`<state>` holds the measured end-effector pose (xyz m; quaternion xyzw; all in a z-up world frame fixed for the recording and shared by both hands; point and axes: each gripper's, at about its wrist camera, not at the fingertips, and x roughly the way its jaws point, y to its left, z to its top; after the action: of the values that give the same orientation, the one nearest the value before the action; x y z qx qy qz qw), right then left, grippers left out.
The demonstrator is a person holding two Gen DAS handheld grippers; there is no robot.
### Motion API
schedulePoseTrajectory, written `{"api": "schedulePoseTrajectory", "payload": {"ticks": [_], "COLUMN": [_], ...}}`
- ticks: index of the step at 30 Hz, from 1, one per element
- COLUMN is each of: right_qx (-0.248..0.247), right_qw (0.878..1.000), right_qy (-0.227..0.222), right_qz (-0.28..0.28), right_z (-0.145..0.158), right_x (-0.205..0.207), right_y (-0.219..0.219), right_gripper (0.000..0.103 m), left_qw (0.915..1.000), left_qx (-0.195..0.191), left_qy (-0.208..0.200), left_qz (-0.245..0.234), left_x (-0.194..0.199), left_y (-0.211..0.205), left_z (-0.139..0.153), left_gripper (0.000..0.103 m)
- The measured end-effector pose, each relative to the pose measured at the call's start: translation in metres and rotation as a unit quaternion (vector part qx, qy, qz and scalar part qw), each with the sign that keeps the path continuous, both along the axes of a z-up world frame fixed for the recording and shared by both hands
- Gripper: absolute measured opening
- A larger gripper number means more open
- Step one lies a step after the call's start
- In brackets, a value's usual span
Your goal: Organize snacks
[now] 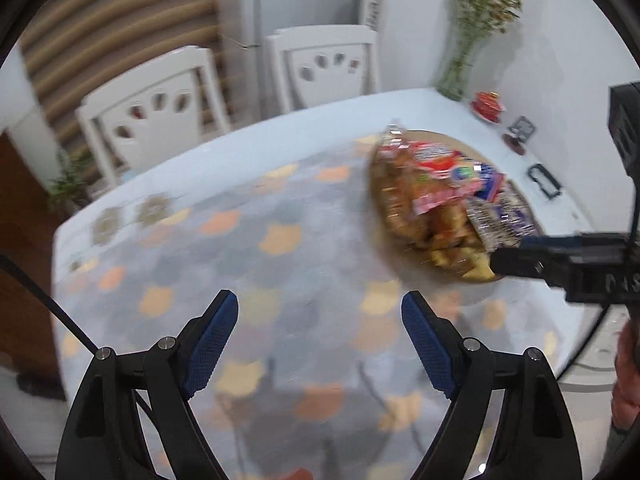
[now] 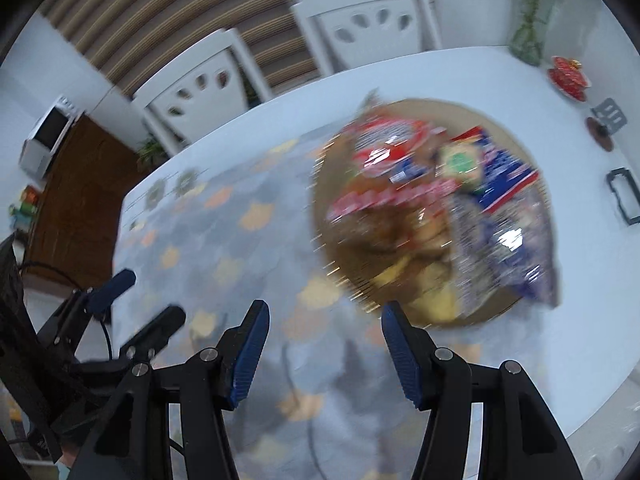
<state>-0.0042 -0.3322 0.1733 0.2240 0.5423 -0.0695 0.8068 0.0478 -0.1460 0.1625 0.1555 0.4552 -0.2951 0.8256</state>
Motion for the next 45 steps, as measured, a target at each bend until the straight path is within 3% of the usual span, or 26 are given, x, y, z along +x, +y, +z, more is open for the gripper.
{"api": "schedulePoseTrajectory", "payload": {"ticks": [6,10,17,20,26,30,45], "right_qx": [0.013,-0.002,-0.028,-0.041,-0.105,-0.112,-0.173], "right_qw": [0.999,0.998,0.996,0.995,0.991,0.991,0.982], "right_qy": [0.013,0.02,0.024,0.021,0.005,0.006,-0.013], "right_qz": [0.033,0.052,0.076,0.083,0.084,0.074,0.072], "right_z": [-0.019,-0.035,-0.065,-0.077,-0.105,-0.123,-0.157], "right_x": [-0.007,-0.01,-0.011,-0.009,-0.006,-0.003,0.006], "right_y": [0.07,0.107,0.147,0.154,0.166,0.166,0.171], "right_gripper": [0.056,0.056,0.056,0.056,0.056,0.056,0.056], "left_qw": [0.999,0.998,0.9912,0.9898,0.9846,0.982,0.9769], "left_qx": [0.003,0.014,0.086,0.076,0.079,0.065,0.079], "left_qy": [-0.009,0.011,0.021,0.04,0.034,0.051,0.012], "left_qz": [0.044,0.061,0.099,0.113,0.153,0.17,0.198], "left_x": [-0.008,-0.007,-0.009,-0.011,-0.01,-0.004,0.004], "left_y": [0.061,0.089,0.111,0.122,0.138,0.146,0.147], "left_z": [-0.004,-0.02,-0.064,-0.082,-0.112,-0.124,-0.151], "left_gripper": [0.083,0.083,0.083,0.083,0.083,0.083,0.083]}}
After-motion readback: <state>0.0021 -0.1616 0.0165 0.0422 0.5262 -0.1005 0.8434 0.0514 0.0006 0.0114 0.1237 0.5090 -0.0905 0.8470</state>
